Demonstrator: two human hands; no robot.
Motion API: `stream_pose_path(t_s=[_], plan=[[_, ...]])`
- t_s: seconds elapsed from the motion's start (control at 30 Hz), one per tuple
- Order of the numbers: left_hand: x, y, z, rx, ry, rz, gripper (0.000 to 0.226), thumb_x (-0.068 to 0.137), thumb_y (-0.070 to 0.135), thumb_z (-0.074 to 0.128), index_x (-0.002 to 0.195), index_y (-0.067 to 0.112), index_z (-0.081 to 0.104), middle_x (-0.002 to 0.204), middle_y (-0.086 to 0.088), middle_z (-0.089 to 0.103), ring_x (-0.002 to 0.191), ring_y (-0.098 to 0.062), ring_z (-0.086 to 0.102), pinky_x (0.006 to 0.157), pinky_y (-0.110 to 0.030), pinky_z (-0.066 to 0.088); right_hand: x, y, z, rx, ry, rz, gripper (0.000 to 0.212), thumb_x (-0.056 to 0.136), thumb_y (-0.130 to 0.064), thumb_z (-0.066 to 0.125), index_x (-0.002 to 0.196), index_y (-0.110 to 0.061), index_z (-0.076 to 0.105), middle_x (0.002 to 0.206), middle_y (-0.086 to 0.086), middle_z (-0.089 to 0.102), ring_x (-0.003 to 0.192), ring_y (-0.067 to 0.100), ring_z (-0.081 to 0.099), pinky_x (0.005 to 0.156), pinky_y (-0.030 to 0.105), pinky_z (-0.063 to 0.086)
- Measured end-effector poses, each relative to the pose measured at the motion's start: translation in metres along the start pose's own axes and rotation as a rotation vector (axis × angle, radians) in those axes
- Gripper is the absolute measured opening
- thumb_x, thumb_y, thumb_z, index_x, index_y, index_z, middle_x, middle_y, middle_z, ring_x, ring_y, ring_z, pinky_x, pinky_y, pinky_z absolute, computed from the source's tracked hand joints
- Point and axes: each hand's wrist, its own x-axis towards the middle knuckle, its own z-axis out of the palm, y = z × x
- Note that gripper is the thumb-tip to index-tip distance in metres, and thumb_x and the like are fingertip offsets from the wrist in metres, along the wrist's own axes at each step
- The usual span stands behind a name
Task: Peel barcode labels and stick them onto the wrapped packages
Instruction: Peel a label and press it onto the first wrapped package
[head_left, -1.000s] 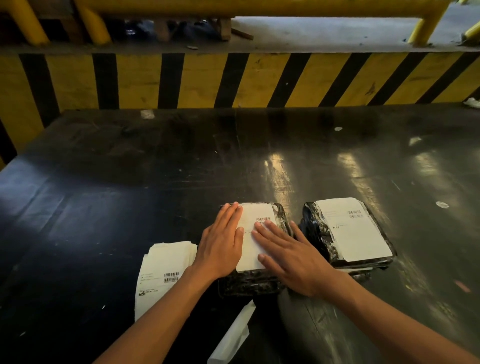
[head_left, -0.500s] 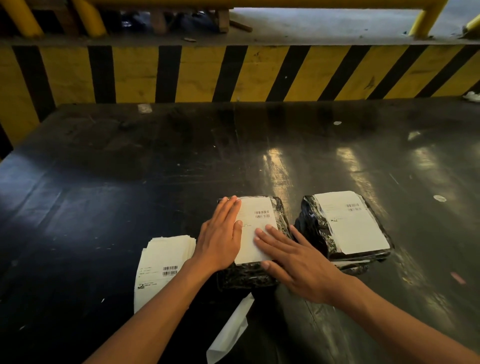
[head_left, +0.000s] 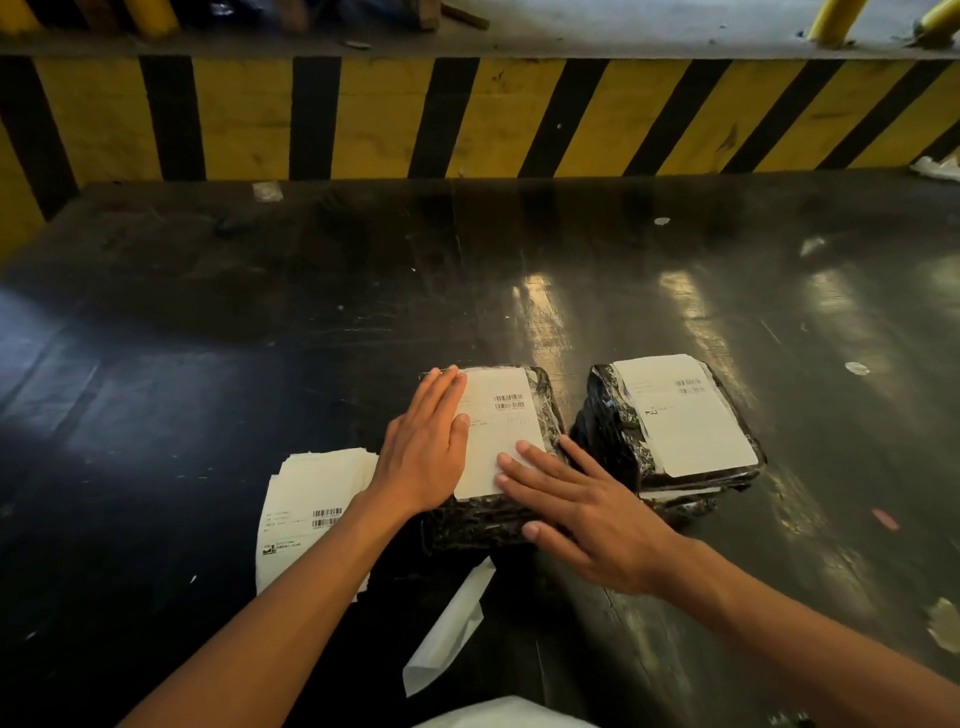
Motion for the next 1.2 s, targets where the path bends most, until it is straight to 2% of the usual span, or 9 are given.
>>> stream_pose_path(t_s=[0.17, 0.3, 0.43, 0.53, 0.63, 0.77, 0.93, 1.1, 1.2], plan=[[-0.001, 0.000, 0.002, -0.011, 0.003, 0.000, 0.053, 0.105, 0.031, 0.025, 0.156, 0.023, 0.012, 0.165, 0.010, 0.005, 0.150, -0.006, -0.003, 0.118, -0.046, 0.018, -0.022, 0.030, 0.004, 0.107, 0.192, 0.005, 0.040, 0.102, -0.028, 0.036, 0.137, -0.022, 0.055, 0.148, -0.007, 0.047, 0.146, 0.012, 0.029, 0.119, 0.046, 0.025], [0.000, 0.006, -0.001, 0.079, -0.024, -0.021, 0.054, 0.105, 0.032, 0.024, 0.156, 0.022, 0.011, 0.165, 0.009, 0.003, 0.151, -0.007, -0.004, 0.122, -0.048, 0.008, -0.012, 0.029, -0.004, 0.195, 0.346, 0.096, 0.037, 0.102, -0.030, 0.038, 0.116, -0.020, 0.070, 0.130, -0.007, 0.064, 0.133, 0.004, 0.046, 0.108, 0.040, 0.042], [0.009, 0.020, -0.011, 0.262, -0.075, -0.015, 0.054, 0.104, 0.035, 0.024, 0.156, 0.022, 0.014, 0.165, 0.006, 0.004, 0.151, -0.012, -0.005, 0.121, -0.053, -0.005, 0.033, 0.034, -0.012, 0.244, 0.244, 0.318, 0.045, 0.103, -0.034, 0.036, 0.147, -0.024, 0.040, 0.156, -0.009, 0.033, 0.145, 0.000, 0.018, 0.119, 0.023, 0.013], [0.017, 0.038, -0.012, 0.255, -0.097, 0.042, 0.054, 0.104, 0.036, 0.023, 0.156, 0.022, 0.014, 0.165, 0.007, 0.004, 0.151, -0.011, -0.006, 0.120, -0.052, -0.008, 0.063, 0.046, -0.010, 0.227, 0.160, 0.353, 0.052, 0.105, -0.035, 0.030, 0.154, -0.022, 0.021, 0.162, -0.007, 0.014, 0.148, 0.006, 0.001, 0.120, 0.023, 0.002], [0.022, 0.041, -0.008, 0.276, -0.135, 0.024, 0.056, 0.104, 0.042, 0.020, 0.156, 0.023, 0.010, 0.165, 0.006, 0.004, 0.151, -0.010, -0.004, 0.121, -0.053, -0.007, 0.075, 0.054, -0.003, 0.172, 0.089, 0.364, 0.053, 0.105, -0.039, 0.027, 0.155, -0.023, 0.018, 0.163, -0.008, 0.010, 0.149, 0.009, -0.005, 0.123, 0.032, 0.005], [0.020, 0.025, -0.012, 0.314, -0.070, -0.087, 0.058, 0.103, 0.045, 0.018, 0.156, 0.023, 0.010, 0.165, 0.008, 0.008, 0.151, -0.008, 0.002, 0.120, -0.054, -0.006, 0.075, 0.055, 0.001, 0.124, 0.096, 0.378, 0.052, 0.105, -0.040, 0.025, 0.155, -0.025, 0.017, 0.162, -0.011, 0.009, 0.149, 0.007, -0.004, 0.119, 0.023, 0.001], [0.013, 0.017, -0.020, 0.353, -0.041, -0.170, 0.057, 0.103, 0.043, 0.018, 0.156, 0.022, 0.011, 0.165, 0.005, 0.010, 0.152, -0.015, 0.003, 0.120, -0.053, -0.007, 0.075, 0.053, 0.004, 0.155, 0.108, 0.396, 0.052, 0.105, -0.040, 0.023, 0.155, -0.026, 0.016, 0.161, -0.014, 0.007, 0.149, 0.005, -0.006, 0.117, 0.022, 0.000], [0.000, 0.043, -0.010, 0.338, -0.077, 0.045, 0.058, 0.103, 0.043, 0.020, 0.156, 0.020, 0.014, 0.165, 0.003, 0.006, 0.152, -0.016, -0.007, 0.121, -0.052, -0.008, 0.073, 0.055, 0.008, 0.184, 0.130, 0.394, 0.052, 0.105, -0.038, 0.025, 0.154, -0.025, 0.017, 0.162, -0.013, 0.009, 0.149, 0.004, -0.005, 0.119, 0.022, 0.001], [-0.008, 0.043, -0.005, 0.348, -0.101, 0.049, 0.059, 0.103, 0.045, 0.018, 0.156, 0.022, 0.010, 0.165, 0.006, 0.003, 0.151, -0.011, -0.008, 0.121, -0.051, -0.008, 0.070, 0.055, 0.009, 0.187, 0.123, 0.399, 0.052, 0.105, -0.040, 0.024, 0.155, -0.027, 0.016, 0.161, -0.015, 0.007, 0.148, 0.002, -0.006, 0.118, 0.021, 0.001]])
